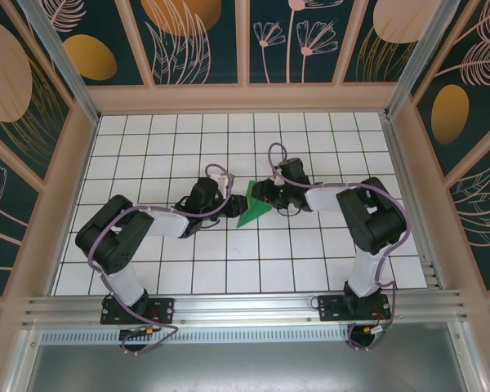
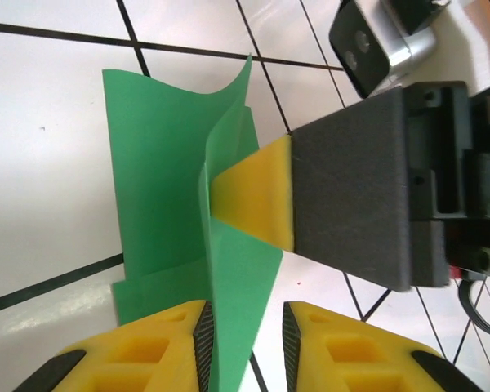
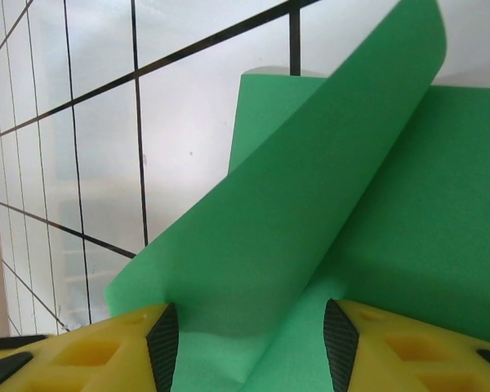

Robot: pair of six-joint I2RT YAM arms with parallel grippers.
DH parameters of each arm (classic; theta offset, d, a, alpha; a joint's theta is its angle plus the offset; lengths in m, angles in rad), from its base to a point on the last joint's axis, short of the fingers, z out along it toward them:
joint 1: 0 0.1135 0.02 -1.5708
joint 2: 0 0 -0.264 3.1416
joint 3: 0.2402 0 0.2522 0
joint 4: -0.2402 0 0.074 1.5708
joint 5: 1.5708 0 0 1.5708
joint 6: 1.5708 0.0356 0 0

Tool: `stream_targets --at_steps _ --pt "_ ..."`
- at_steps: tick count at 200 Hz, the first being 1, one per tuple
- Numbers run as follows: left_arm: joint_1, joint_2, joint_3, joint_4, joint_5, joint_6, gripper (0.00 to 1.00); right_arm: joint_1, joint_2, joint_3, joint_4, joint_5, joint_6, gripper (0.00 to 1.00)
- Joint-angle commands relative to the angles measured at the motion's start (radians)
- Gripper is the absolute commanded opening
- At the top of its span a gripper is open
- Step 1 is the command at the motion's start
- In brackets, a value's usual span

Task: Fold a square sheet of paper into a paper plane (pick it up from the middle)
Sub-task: Fourth fold the wing at the center of the table.

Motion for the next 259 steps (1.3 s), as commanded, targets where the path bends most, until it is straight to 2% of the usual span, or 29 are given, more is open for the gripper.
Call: stream_targets --at_steps 1,30,89,170,259 --pt "0.006 -0.04 -0.024 0.042 0.051 -0.017 0.31 0.004 0.046 0.021 -0.086 0.055 0.011 0.55" --pt "0.003 -0.027 -0.022 0.088 0.106 -0.032 0.27 0.004 0.054 0.027 -0.117 0.075 0.022 0.56" --pt "0.004 0.081 0.011 0.099 0.16 -0.038 0.27 0.004 0.058 0.034 -0.136 0.077 0.032 0.57" --pt "0.006 0.081 0.023 0.022 0.025 -0.012 0.24 0.002 0.06 0.027 -0.153 0.086 0.019 0.57" --pt "0.006 0.097 0.029 -0.005 -0.011 -0.012 0.23 0.001 0.066 0.033 -0.172 0.089 -0.007 0.6"
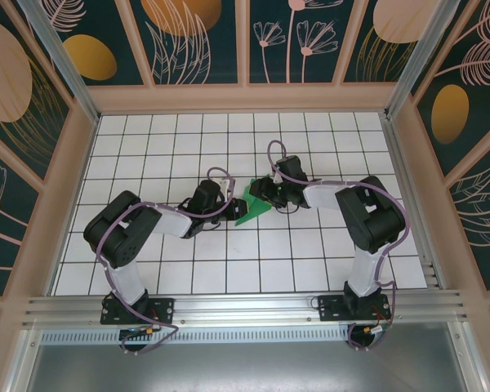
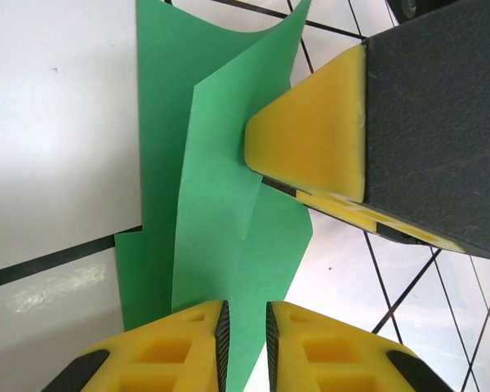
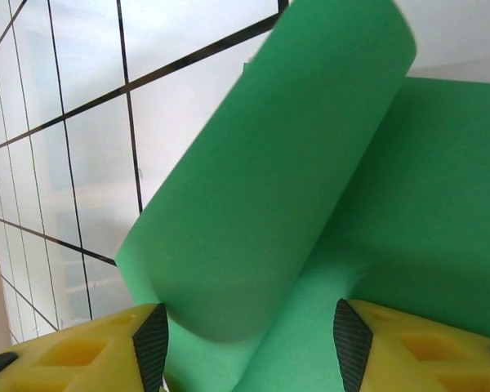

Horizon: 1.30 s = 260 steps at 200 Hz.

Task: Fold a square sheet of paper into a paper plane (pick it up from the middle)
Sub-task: Fourth fold the wing at the center of the table.

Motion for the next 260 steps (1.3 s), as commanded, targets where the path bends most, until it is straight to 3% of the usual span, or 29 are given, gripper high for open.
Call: stream_targets --at_steps 1,138,215,260 --pt "0.005 0.02 0.021 -0.018 -0.016 0.013 0.23 -0.002 0.054 -0.011 -0.111 0.067 -0.035 0.6" --pt "0.005 0.032 0.047 -0.056 -0.034 0.011 0.17 0.021 0.179 0.104 -0.366 0.229 -0.043 0.48" --pt "0.005 -0.074 0.04 -0.074 -0.103 -0.044 0.16 0.031 0.217 0.139 -0.425 0.272 -0.028 0.43" --pt "0.005 -0.071 0.035 -0.012 -0.012 -0.068 0.17 0.032 0.22 0.143 -0.436 0.28 -0.016 0.42"
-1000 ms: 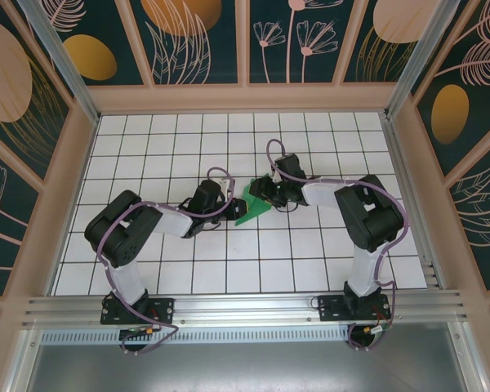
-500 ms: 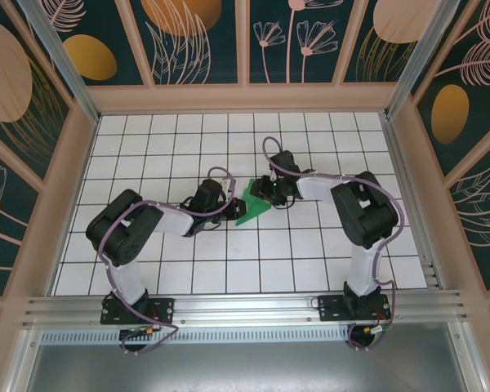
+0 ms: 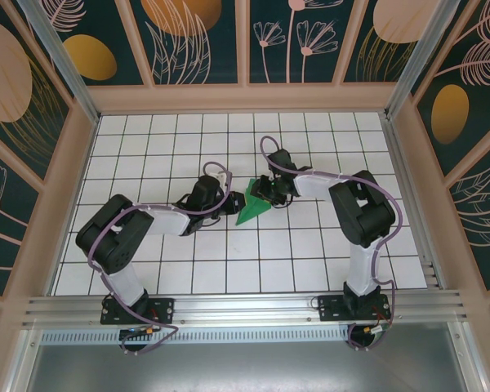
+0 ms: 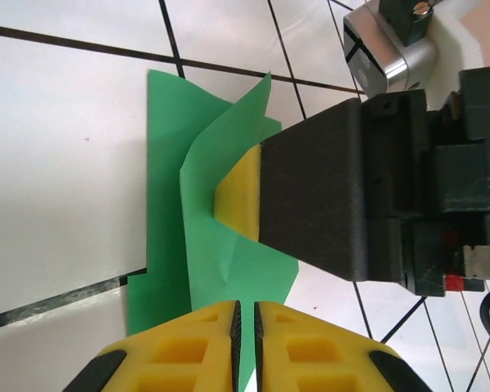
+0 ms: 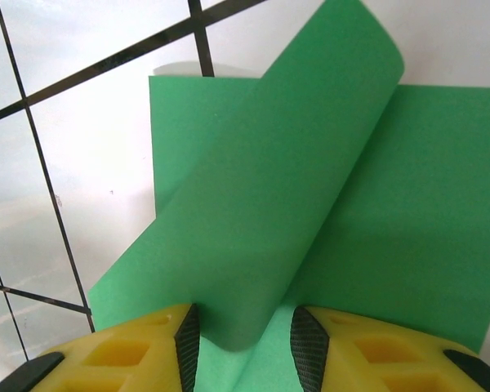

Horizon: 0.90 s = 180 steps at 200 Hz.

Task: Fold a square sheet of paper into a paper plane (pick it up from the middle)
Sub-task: Fourth fold the wing at the center of the table.

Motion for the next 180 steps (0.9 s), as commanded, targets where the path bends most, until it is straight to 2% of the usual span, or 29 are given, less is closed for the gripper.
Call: stream_targets --at_steps 1,70,122,180 --pt "0.006 -0.007 0.006 0.049 0.06 -0.029 0.17 0.0 0.133 -0.056 -0.119 0.146 -0.008 0.42" --pt "0.003 0.072 0.039 0.048 0.137 -0.023 0.18 -0.001 0.133 -0.062 -0.112 0.128 0.005 0.42" --pt "0.003 0.079 0.042 -0.023 0.031 -0.006 0.12 -0.006 0.131 -0.075 -0.104 0.119 0.015 0.38" --pt "0.004 0.102 0.067 -0.063 0.033 0.006 0.1 -0.011 0.126 -0.082 -0.097 0.108 0.019 0.36"
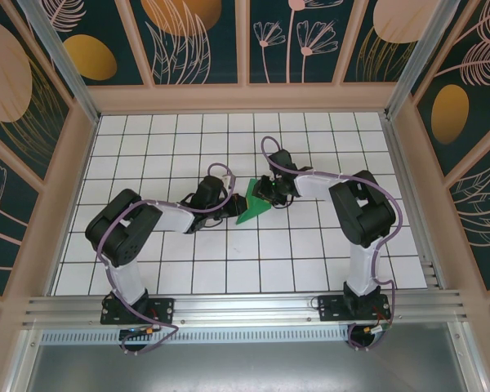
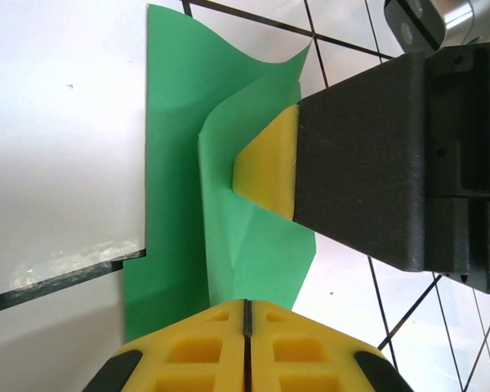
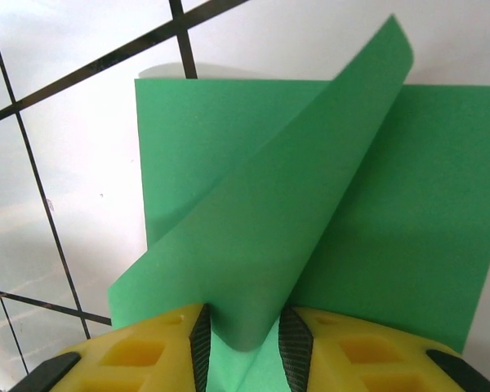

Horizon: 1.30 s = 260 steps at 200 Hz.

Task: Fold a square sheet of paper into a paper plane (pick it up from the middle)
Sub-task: Fourth fold the wing at the center of the table.

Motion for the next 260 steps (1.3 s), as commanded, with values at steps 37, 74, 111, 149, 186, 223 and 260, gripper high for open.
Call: stream_targets --at_steps 37,74,111,149,186,223,260 --pt "0.003 0.029 0.04 -0.069 -0.041 0.021 0.1 -0.007 0.125 -0.076 -0.104 0.107 0.01 0.35" --pt "0.004 0.041 0.049 -0.093 -0.057 0.023 0.1 -0.009 0.128 -0.076 -0.106 0.109 0.011 0.33" --pt "0.003 0.04 0.052 -0.105 -0.065 0.023 0.09 -0.01 0.129 -0.074 -0.105 0.104 0.004 0.33" --pt "0.004 0.046 0.054 -0.116 -0.068 0.025 0.1 -0.009 0.135 -0.066 -0.115 0.106 -0.008 0.36" --pt "0.003 0.052 0.06 -0.132 -0.076 0.025 0.09 -0.006 0.151 -0.061 -0.126 0.118 -0.013 0.37" --pt "0.004 0.063 0.065 -0.145 -0.077 0.025 0.09 -0.001 0.162 -0.053 -0.136 0.125 -0.017 0.38" --pt "0.003 0.066 0.071 -0.155 -0.074 0.029 0.09 -0.001 0.165 -0.053 -0.141 0.135 -0.016 0.36"
